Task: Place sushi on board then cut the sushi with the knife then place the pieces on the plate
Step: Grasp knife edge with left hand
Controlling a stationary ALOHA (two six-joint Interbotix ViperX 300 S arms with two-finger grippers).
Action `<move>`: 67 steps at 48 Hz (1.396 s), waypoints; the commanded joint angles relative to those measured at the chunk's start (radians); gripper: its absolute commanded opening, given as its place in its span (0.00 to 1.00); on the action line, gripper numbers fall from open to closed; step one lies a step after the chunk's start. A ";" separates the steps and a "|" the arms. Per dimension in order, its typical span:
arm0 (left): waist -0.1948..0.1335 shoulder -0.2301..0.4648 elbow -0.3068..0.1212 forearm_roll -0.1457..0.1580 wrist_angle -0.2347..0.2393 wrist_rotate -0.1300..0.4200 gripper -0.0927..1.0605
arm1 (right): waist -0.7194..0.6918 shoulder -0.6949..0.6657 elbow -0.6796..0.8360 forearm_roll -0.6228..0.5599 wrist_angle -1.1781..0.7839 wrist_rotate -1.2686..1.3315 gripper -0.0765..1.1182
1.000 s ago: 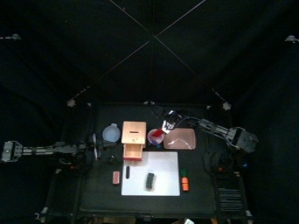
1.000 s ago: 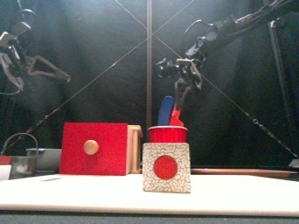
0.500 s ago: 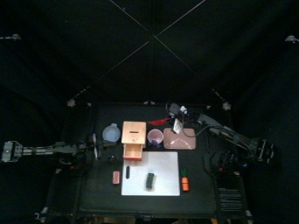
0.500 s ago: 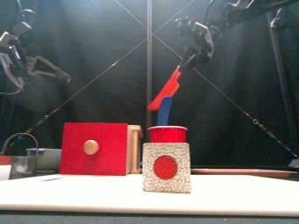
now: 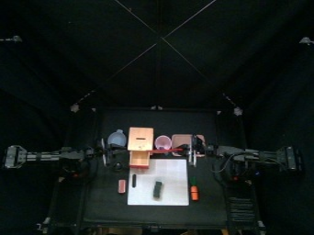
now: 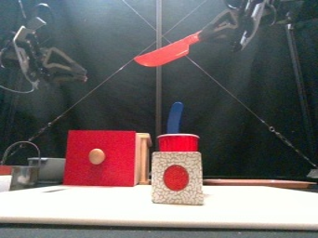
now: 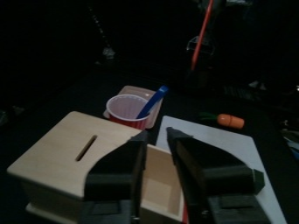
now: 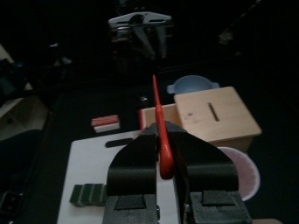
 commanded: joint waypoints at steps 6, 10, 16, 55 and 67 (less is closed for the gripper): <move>-0.048 0.160 -0.091 0.006 -0.126 0.003 0.98 | 0.035 0.012 0.006 0.009 -0.035 0.000 0.38; -0.051 0.222 -0.121 0.021 -0.161 0.005 0.98 | 0.040 0.020 0.011 0.009 -0.044 0.002 0.38; -0.060 0.308 -0.169 0.071 -0.189 0.005 0.97 | 0.040 0.034 0.012 0.009 -0.055 0.000 0.38; -0.072 0.528 -0.301 0.137 -0.239 0.006 0.93 | 0.049 0.066 0.014 0.031 -0.086 0.000 0.38; -0.075 0.541 -0.311 0.138 -0.235 0.003 0.79 | 0.049 0.071 0.014 0.031 -0.089 0.000 0.38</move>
